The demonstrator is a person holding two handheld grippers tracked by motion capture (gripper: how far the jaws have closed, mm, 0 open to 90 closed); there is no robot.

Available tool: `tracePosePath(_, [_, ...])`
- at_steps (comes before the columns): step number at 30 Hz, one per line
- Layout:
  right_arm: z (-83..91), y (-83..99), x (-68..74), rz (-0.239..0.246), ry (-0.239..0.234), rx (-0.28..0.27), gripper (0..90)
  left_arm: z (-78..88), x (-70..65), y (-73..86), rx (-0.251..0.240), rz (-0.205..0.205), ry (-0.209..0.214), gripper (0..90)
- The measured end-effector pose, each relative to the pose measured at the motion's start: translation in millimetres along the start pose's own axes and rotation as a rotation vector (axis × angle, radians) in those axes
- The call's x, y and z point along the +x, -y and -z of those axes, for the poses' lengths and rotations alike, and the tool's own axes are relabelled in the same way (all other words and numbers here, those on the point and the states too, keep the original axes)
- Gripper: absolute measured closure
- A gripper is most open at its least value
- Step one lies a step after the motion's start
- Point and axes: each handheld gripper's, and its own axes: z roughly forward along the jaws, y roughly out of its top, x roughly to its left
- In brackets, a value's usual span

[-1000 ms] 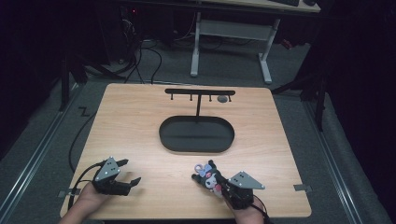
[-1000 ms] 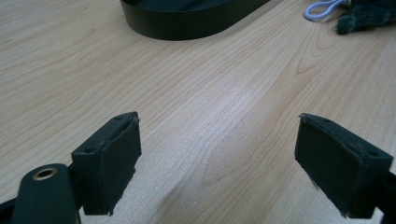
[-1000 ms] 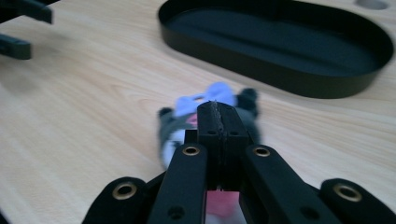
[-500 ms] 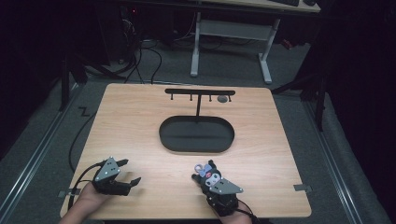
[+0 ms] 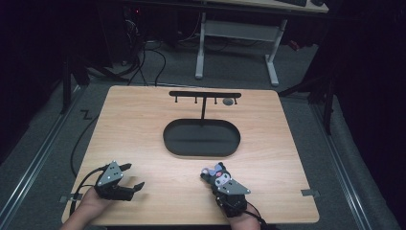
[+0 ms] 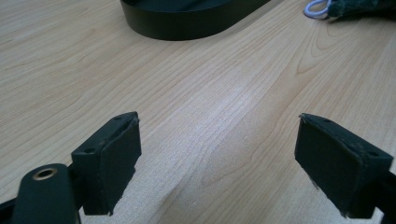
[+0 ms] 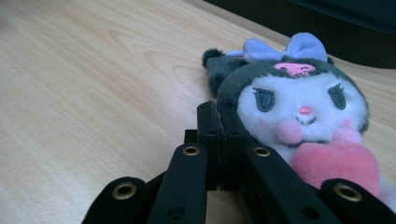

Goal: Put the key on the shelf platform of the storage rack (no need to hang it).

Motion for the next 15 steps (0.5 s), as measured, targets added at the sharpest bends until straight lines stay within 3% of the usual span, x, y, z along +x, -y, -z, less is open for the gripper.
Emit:
tracePosePath(5, [-0.3, 0.5, -14.4, -0.036, 0.043, -0.003, 89.9, 0.0, 0.1, 0.0, 0.000, 0.000, 0.000, 15.5])
tracePosePath(7, [-0.3, 2.2, -25.2, -0.053, 0.083, 0.000, 89.9, 0.0, 0.1, 0.0, 0.000, 0.000, 0.001, 15.4])
tracePosePath(13, [0.9, 4.1, -34.4, -0.078, 0.093, 0.000, 89.7, -0.1, 0.1, 0.0, 0.000, 0.000, 0.001, 15.5])
tracePosePath(15, [11.1, 0.1, -31.3, -0.062, 0.073, -0.041, 89.5, 0.0, 0.2, 0.0, 0.000, 0.000, 0.001, 15.4])
